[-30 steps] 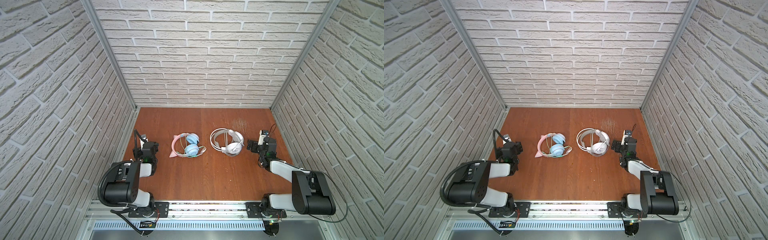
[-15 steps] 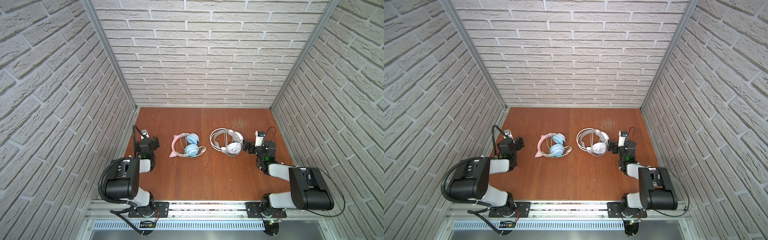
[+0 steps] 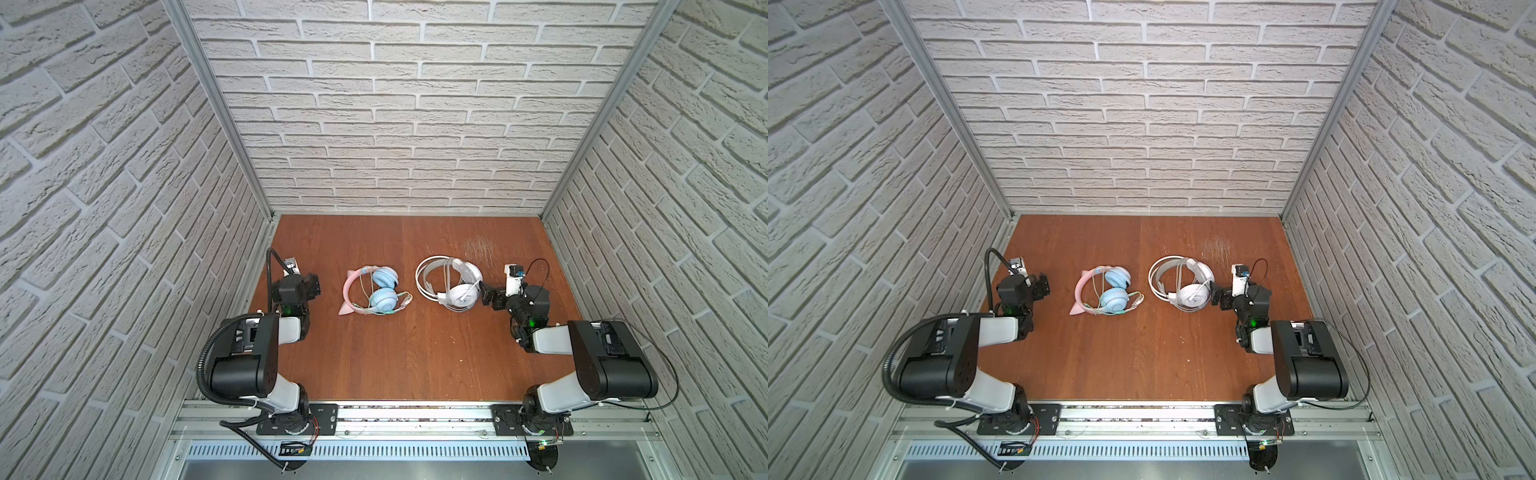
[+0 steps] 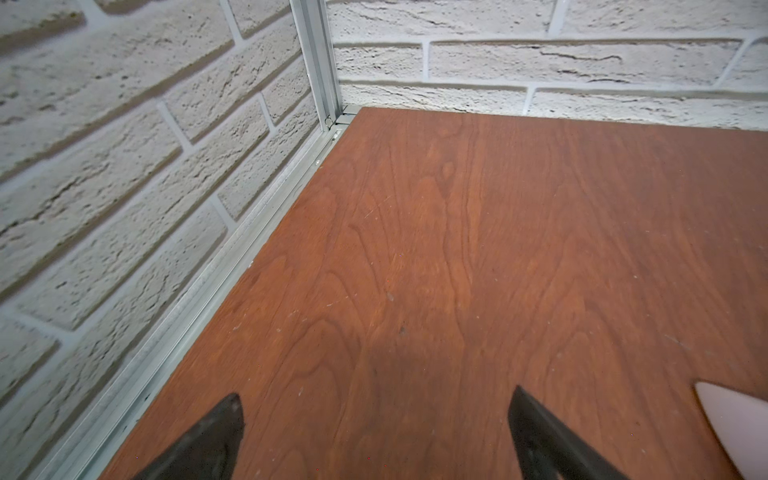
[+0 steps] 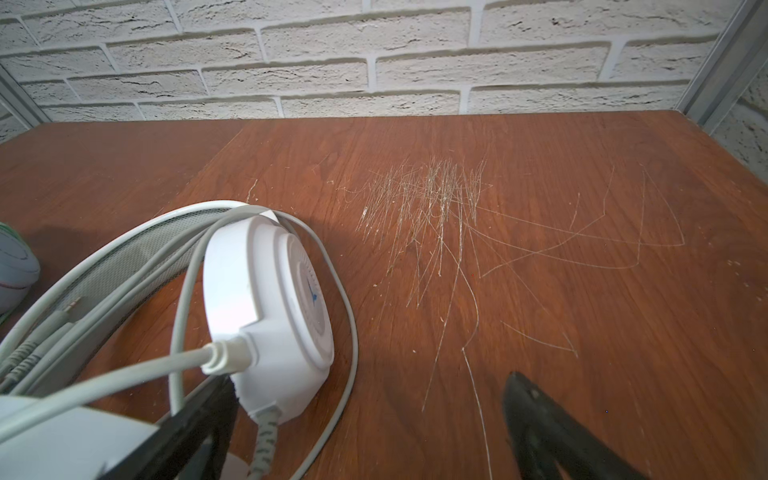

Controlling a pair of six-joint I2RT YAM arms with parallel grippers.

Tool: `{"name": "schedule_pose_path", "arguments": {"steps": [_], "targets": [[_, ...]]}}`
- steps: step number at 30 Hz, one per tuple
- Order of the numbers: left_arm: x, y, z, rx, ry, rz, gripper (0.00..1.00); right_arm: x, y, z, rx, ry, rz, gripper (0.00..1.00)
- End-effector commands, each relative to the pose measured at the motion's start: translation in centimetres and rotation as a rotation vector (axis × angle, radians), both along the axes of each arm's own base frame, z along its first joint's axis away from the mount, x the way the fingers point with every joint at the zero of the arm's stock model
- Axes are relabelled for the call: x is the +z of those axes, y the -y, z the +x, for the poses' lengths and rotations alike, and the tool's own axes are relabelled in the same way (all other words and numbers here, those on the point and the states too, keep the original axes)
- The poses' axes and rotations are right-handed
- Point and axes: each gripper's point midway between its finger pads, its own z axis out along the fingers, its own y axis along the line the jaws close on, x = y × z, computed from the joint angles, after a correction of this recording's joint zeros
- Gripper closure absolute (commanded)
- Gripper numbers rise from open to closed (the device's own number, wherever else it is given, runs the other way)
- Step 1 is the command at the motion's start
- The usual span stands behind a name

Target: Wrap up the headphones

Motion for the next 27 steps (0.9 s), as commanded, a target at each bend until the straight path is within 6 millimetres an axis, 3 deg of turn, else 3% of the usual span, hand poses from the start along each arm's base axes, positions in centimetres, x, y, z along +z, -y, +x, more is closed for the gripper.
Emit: {"name": "schedule_pose_path", "arguments": {"steps": [1, 5, 12, 17, 27], "targets": [[0.8, -0.1, 0.6, -0.004, 0.028, 0.002, 0.02, 1.3, -0.5, 0.8, 0.020, 0.046, -0.020, 0.00], [0.7, -0.1, 0.6, -0.004, 0.028, 0.002, 0.02, 1.1, -2.1, 1.1, 0.087, 0.023, -0.059, 0.00], [0.7, -0.2, 0.6, -0.003, 0.028, 0.002, 0.02, 1.2, -2.1, 1.0, 0.086, 0.026, -0.060, 0.00], [0.7, -0.1, 0.6, -0.004, 0.028, 0.001, 0.02, 1.4, 1.6, 0.1, -0.148, 0.048, -0.051, 0.00], [0.7, -0.1, 0.6, -0.004, 0.027, 0.003, 0.02, 1.3, 1.8, 0.3, -0.195, 0.030, -0.091, 0.00]]}}
